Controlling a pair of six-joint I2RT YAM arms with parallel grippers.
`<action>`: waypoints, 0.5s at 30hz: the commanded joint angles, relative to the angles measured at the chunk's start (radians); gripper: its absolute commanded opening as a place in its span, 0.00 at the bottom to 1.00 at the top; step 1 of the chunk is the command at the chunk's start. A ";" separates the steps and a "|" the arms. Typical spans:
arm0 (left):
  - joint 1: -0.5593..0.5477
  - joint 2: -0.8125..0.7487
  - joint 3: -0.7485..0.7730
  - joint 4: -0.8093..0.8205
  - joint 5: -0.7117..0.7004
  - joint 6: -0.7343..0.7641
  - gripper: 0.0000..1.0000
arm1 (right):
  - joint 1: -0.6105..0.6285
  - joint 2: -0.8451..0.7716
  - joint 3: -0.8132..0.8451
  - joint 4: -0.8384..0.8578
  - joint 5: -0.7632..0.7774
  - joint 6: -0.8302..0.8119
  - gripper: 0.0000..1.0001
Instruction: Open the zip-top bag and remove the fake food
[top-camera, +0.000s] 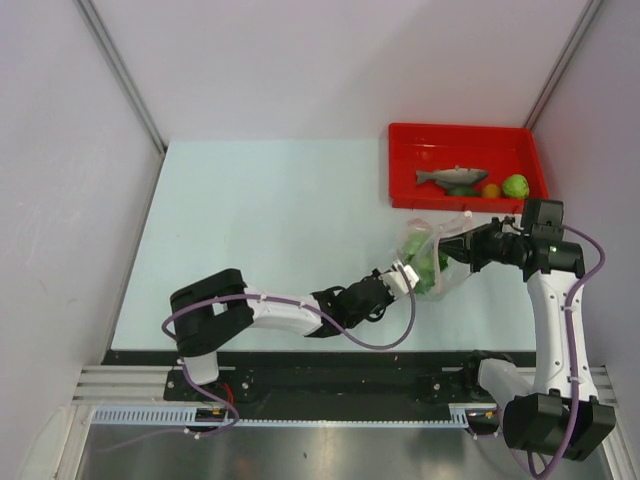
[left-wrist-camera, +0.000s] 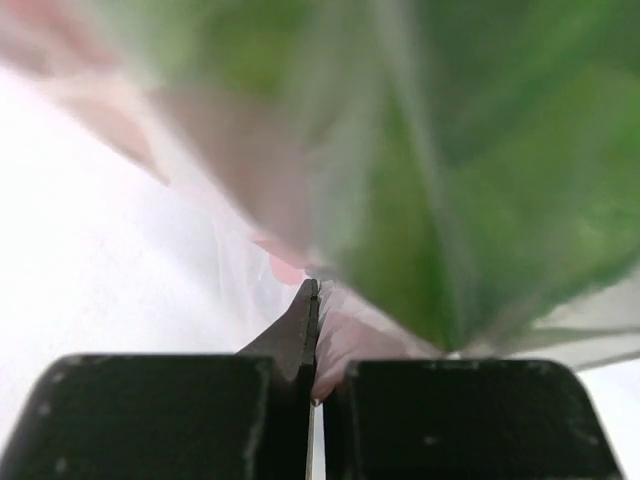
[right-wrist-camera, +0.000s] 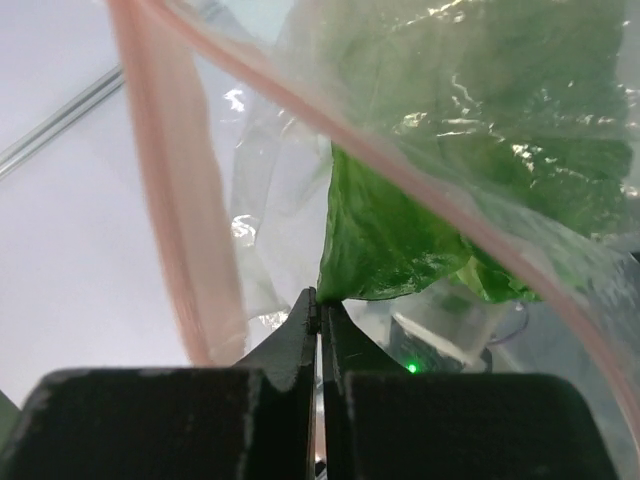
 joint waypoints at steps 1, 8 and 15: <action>0.045 0.019 0.011 -0.145 -0.075 -0.142 0.00 | -0.010 -0.014 0.061 -0.031 -0.064 -0.077 0.00; 0.112 0.025 -0.026 -0.236 -0.046 -0.242 0.00 | -0.016 -0.001 0.152 -0.013 -0.097 -0.187 0.00; 0.123 -0.018 -0.058 -0.224 0.046 -0.225 0.00 | -0.012 0.014 0.229 -0.010 -0.100 -0.310 0.00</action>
